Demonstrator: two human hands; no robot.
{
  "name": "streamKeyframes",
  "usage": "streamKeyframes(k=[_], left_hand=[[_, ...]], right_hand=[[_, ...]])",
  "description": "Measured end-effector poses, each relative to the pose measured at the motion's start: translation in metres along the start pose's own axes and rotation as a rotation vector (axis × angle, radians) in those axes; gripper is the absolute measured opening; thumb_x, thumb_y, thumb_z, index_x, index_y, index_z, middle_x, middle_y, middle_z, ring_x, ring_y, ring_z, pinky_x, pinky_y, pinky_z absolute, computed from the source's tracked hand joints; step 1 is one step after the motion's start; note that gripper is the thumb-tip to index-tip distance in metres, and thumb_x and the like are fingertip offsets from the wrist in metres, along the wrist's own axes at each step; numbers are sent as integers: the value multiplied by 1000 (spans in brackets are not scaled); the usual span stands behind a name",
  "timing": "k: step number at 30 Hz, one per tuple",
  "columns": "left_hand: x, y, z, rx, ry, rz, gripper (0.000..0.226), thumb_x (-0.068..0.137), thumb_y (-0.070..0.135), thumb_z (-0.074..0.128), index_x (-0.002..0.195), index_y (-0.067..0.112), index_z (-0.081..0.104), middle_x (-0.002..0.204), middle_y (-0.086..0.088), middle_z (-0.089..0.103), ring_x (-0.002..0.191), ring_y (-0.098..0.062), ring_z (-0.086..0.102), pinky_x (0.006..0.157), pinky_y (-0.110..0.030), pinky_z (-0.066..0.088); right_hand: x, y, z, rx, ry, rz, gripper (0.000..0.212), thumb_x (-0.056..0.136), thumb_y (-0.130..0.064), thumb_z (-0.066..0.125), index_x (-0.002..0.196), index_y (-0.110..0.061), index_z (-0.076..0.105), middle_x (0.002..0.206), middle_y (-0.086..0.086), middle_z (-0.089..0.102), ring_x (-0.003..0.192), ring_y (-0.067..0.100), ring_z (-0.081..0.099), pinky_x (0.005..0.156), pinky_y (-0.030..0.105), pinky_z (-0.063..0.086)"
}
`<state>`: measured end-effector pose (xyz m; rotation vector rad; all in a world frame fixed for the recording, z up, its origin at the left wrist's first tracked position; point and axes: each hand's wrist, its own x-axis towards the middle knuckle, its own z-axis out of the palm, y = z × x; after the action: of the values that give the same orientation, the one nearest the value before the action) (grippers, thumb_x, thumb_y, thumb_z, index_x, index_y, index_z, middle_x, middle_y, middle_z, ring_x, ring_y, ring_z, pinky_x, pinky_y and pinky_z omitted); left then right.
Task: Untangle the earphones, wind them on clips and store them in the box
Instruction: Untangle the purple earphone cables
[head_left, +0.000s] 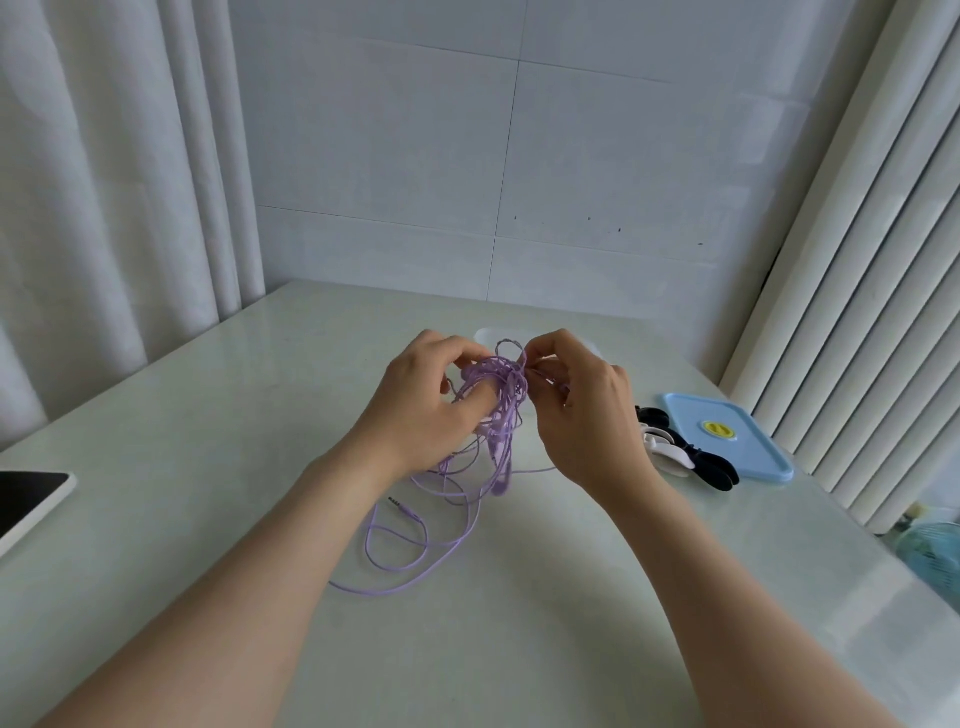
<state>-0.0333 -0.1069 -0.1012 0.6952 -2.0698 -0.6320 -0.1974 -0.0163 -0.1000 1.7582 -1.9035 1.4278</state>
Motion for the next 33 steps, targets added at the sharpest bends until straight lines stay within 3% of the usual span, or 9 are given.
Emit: streamKeyframes(k=[3, 6, 10, 14, 16, 22, 26, 30, 33], left_hand=[[-1, 1, -2, 1, 22, -7, 14, 89, 40, 75, 100, 33, 71, 103, 16, 65, 88, -2, 53, 75, -13, 36], [-2, -1, -4, 36, 58, -24, 22, 84, 49, 76, 94, 34, 64, 98, 23, 66, 100, -4, 48, 90, -29, 37], [-2, -3, -5, 113, 96, 4, 24, 82, 53, 77, 95, 37, 66, 97, 28, 67, 109, -12, 47, 94, -34, 28], [2, -7, -8, -3, 128, 70, 20, 82, 42, 87, 97, 34, 78, 88, 17, 70, 91, -10, 60, 84, -39, 54], [3, -8, -9, -43, 114, 72, 12, 86, 38, 84, 92, 31, 78, 83, 17, 72, 86, -7, 65, 83, -34, 54], [0, -12, -1, 260, 128, 124, 4, 101, 30, 64, 99, 32, 63, 83, 20, 63, 92, -15, 62, 91, -38, 35], [-1, -12, 0, 156, 114, 134, 7, 103, 17, 54, 104, 22, 58, 85, 7, 66, 66, -20, 67, 81, -52, 55], [2, -12, -3, 126, 174, 136, 8, 100, 13, 62, 102, 20, 66, 83, 11, 71, 78, -12, 69, 77, -39, 57], [2, -9, -3, 53, 156, 67, 9, 100, 14, 63, 101, 22, 68, 86, 10, 73, 75, -7, 71, 73, -31, 57]], right_hand=[[-1, -2, -1, 61, -24, 17, 11, 100, -10, 63, 101, -21, 60, 65, -14, 68, 52, 15, 48, 54, 30, 36], [-1, -4, -1, 94, -7, 34, 11, 97, -14, 68, 100, -24, 65, 79, -14, 73, 65, 11, 62, 64, 30, 47], [1, -4, -4, 56, -8, 76, 15, 90, -10, 74, 95, -24, 75, 86, -22, 74, 91, -5, 66, 73, 7, 41], [1, -2, -4, -58, 25, 91, 21, 88, -19, 69, 87, -40, 67, 81, -21, 72, 96, 8, 65, 90, 46, 50], [1, -5, -4, -94, 1, 106, 24, 89, -23, 64, 85, -47, 58, 74, -20, 73, 99, 7, 66, 99, 50, 43], [-2, -8, -4, 18, -208, 129, 19, 101, -16, 54, 100, -31, 67, 73, -24, 73, 86, 6, 70, 98, 58, 48], [-3, -11, -3, 60, -246, 138, 16, 103, -20, 53, 99, -26, 68, 71, -19, 75, 81, 6, 71, 91, 45, 50], [-4, -14, -6, 101, -225, 106, 13, 99, -23, 67, 89, -21, 76, 70, -11, 76, 70, 1, 70, 63, 13, 41], [-3, -12, -7, 81, -263, 89, 10, 97, -28, 74, 91, -23, 80, 79, -14, 77, 83, -2, 71, 69, 7, 44]])
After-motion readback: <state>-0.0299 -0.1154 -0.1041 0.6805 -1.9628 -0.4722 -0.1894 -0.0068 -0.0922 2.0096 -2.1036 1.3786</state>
